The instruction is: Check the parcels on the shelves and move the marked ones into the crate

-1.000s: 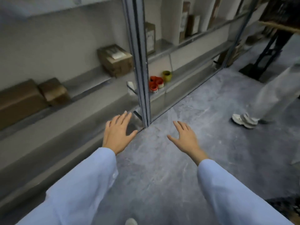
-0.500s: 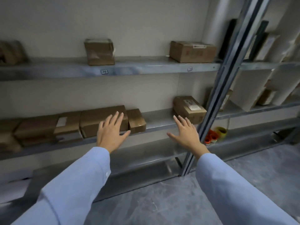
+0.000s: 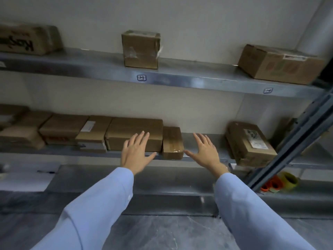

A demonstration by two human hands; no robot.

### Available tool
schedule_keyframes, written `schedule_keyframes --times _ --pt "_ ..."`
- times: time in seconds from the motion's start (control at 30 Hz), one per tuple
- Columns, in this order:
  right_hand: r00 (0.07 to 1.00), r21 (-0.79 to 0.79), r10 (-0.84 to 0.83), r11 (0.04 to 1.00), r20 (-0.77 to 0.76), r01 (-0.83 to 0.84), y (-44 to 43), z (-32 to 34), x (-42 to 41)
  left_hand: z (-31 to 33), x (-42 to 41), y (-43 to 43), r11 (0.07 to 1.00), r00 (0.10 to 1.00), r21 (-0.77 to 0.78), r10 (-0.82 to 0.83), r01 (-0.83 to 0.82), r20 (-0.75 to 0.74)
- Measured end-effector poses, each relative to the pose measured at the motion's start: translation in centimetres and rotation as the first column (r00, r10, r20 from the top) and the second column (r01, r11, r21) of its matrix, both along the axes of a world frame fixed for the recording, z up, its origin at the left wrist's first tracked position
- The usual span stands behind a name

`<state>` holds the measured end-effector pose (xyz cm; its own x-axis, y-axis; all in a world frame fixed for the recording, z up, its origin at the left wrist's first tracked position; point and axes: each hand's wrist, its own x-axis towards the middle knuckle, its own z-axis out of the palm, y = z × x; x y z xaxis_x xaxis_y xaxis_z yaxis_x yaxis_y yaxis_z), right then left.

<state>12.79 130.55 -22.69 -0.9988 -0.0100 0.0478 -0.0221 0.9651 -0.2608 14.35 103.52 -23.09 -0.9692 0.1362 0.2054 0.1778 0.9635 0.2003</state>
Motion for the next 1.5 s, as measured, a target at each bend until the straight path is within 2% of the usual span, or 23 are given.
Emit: schedule_keyframes --times 0.37,0.57,0.7,0.9,1.0,1.17,1.5 --pt "0.964 -0.213 0.171 0.969 0.204 -0.127 2.4 -6.7 -7.1 -6.3 -3.9 7.6 0.966 0.948 0.219 0.063 -0.136 0.313" --pt "0.940 -0.358 0.256 0.919 0.227 -0.164 2.0 -8.4 -8.8 -7.5 -5.3 9.1 0.915 0.905 0.344 0.048 -0.209 0.423" --pt "0.921 -0.389 0.291 0.904 0.260 -0.176 2.7 -9.1 -9.1 -7.5 -5.9 10.3 0.869 0.907 0.442 0.015 -0.220 0.421" --pt "0.943 -0.471 0.240 0.875 0.228 -0.109 4.1 -9.6 -10.3 -7.6 -7.7 11.4 0.766 0.879 0.595 -0.084 -0.244 0.469" --pt "0.949 -0.512 0.237 0.853 0.209 -0.100 3.7 -9.9 -10.6 -7.7 -8.6 11.6 0.743 0.863 0.615 -0.105 -0.263 0.495" --pt "0.943 -0.651 0.251 0.758 0.218 -0.052 3.1 -10.1 -10.8 -8.6 -9.9 11.6 0.744 0.871 0.615 -0.093 -0.262 0.483" --pt "0.953 -0.708 0.220 0.707 0.208 -0.009 3.2 -8.8 -11.0 -8.3 -11.2 11.7 0.692 0.892 0.676 -0.104 -0.254 0.441"
